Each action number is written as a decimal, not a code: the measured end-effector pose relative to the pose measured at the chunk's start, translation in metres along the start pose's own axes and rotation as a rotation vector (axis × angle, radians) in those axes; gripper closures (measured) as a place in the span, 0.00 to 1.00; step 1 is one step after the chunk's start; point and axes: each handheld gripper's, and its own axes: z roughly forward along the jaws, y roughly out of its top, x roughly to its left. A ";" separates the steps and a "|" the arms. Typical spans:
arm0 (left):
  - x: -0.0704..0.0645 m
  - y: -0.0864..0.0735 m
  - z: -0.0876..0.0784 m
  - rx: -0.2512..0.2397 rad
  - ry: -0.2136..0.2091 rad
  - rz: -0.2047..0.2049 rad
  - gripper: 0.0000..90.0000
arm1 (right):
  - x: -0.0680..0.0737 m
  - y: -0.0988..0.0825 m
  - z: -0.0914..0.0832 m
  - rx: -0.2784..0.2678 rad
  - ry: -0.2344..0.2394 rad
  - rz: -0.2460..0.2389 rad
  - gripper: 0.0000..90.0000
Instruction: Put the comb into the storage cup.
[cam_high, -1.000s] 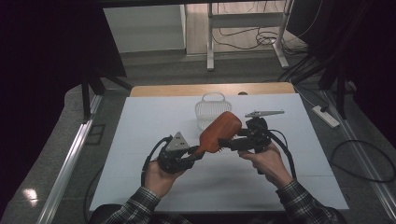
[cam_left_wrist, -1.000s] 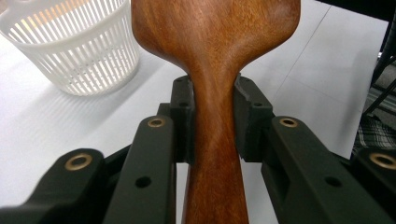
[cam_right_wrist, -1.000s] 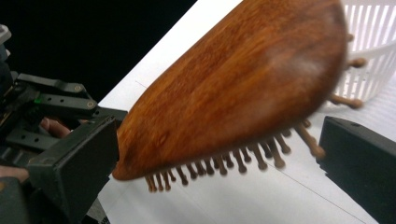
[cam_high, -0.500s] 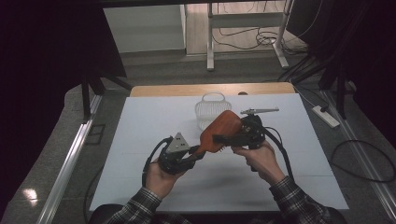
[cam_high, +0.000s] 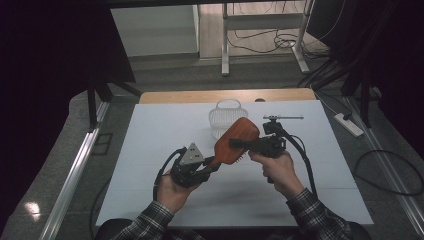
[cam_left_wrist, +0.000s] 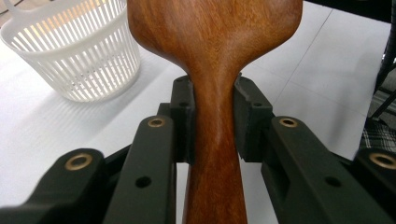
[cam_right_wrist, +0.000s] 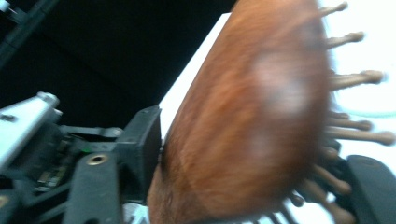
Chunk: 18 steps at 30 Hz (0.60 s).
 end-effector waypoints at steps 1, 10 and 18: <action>0.000 0.000 0.002 0.011 0.001 0.007 0.80 | -0.001 0.000 -0.001 -0.003 0.014 0.014 0.45; 0.002 -0.001 0.010 0.051 -0.035 0.001 0.80 | -0.005 0.000 -0.004 0.016 0.095 0.040 0.59; 0.006 -0.002 0.013 0.064 -0.058 -0.024 0.66 | -0.001 -0.002 -0.002 0.022 0.059 -0.003 0.62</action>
